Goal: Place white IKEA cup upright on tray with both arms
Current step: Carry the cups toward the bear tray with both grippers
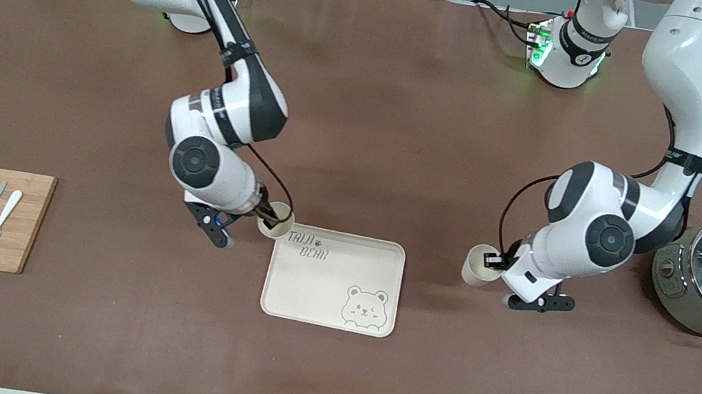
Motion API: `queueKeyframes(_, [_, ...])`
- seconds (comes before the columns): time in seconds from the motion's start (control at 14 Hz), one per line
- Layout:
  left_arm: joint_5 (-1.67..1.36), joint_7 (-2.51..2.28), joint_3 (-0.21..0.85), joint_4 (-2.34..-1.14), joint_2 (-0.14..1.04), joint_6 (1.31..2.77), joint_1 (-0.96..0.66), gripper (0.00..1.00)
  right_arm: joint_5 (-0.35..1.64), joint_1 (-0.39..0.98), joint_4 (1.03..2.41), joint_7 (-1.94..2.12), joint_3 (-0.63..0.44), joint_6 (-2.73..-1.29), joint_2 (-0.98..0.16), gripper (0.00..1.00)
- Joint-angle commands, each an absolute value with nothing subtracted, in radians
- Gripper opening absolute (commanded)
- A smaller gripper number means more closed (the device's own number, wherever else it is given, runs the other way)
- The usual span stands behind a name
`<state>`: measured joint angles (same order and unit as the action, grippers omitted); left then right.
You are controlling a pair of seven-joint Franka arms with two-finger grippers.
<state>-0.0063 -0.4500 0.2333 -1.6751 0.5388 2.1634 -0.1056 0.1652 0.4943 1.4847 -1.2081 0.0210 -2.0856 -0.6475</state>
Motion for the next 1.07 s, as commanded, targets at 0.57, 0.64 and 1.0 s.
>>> queueKeyframes(0.57, [-0.026,-0.656,0.23,-1.525,0.63,2.157,-0.23,0.0,0.178,0.519,1.422,-1.29,0.008,-2.253,-0.787,0.22])
queueKeyframes(0.64, [-0.028,-0.67,0.23,-1.514,0.641,2.158,-0.235,0.0,0.178,0.515,1.422,-1.29,0.008,-2.252,-0.787,0.92])
queueKeyframes(1.0, [-0.023,-0.767,0.226,-1.454,0.683,2.163,-0.293,0.0,0.166,0.517,1.382,-1.281,0.0,-2.166,-0.746,1.0])
